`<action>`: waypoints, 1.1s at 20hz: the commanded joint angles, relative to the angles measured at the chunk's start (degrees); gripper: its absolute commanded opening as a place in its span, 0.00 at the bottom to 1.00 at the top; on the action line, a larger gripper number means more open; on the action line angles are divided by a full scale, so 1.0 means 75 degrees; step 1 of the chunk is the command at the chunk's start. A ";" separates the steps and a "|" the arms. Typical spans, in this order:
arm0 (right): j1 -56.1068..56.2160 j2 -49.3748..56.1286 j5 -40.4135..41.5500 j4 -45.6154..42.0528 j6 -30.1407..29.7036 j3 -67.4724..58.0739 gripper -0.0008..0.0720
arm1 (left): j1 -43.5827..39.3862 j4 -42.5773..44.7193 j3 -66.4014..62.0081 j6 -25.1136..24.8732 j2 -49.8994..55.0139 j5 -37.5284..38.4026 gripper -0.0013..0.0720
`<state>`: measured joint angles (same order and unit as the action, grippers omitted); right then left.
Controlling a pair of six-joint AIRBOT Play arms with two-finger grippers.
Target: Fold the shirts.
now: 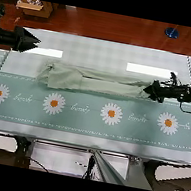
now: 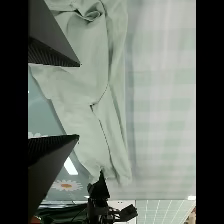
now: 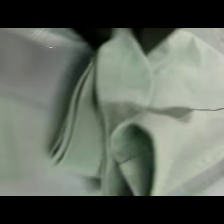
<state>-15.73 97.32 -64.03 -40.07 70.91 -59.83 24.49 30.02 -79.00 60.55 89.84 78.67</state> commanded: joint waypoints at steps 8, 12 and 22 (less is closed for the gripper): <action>-0.0251 -0.2390 -0.1122 0.0475 -0.0198 -0.0755 0.06 | -0.0361 -0.0015 -0.0009 0.0542 -0.0041 0.1177 0.44; -0.0519 -0.3993 -0.1848 0.0306 0.0227 -0.0871 0.06 | -0.1483 -0.0015 -0.0009 0.0632 -0.0122 0.1428 0.35; -0.0522 -0.5595 -0.3316 -0.2387 0.1227 -0.0871 0.06 | -0.5578 -0.0009 -0.0009 0.1285 0.0044 -0.0997 0.15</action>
<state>-19.59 57.21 -86.13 -53.54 78.17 -66.30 -9.32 29.87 -79.02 69.04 89.47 77.45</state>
